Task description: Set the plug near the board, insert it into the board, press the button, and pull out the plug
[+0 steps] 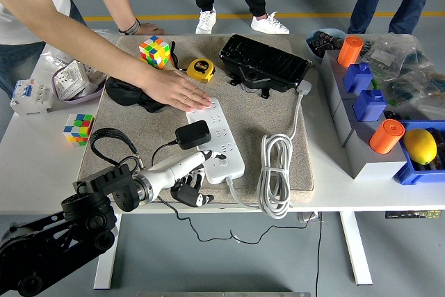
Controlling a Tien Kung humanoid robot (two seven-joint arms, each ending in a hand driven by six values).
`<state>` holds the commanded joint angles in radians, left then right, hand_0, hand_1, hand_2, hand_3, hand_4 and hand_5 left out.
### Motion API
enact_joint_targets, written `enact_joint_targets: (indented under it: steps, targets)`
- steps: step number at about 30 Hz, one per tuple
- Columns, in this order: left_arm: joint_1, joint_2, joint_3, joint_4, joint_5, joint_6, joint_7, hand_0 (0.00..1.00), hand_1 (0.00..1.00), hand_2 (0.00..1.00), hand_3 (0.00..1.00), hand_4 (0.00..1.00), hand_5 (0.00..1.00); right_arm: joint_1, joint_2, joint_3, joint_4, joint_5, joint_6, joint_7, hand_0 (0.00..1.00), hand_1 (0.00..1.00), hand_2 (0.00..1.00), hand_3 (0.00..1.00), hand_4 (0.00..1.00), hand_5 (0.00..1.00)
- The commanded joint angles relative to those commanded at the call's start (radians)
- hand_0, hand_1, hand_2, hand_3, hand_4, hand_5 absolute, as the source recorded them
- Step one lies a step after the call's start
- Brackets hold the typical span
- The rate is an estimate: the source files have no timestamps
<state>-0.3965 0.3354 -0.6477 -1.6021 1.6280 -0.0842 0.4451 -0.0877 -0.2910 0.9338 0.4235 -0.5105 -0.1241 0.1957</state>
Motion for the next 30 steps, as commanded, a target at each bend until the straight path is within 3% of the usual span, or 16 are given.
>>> enact_joint_targets:
  steps: [18, 30]
  targets:
    - [-0.045, -0.038, 0.043, 0.062, 0.019, -0.005, 0.009, 0.054, 0.118, 0.193, 0.949, 0.789, 0.002, 0.001, -0.006, -0.005, 0.001, 0.003, 0.000, 0.001, 0.607, 0.609, 0.562, 0.544, 0.721, 0.220]
    - [-0.046, -0.038, 0.046, 0.082, 0.036, -0.019, 0.027, 0.054, 0.118, 0.194, 0.934, 0.785, 0.002, 0.001, -0.004, 0.001, 0.001, 0.003, 0.000, 0.001, 0.609, 0.609, 0.562, 0.543, 0.721, 0.219]
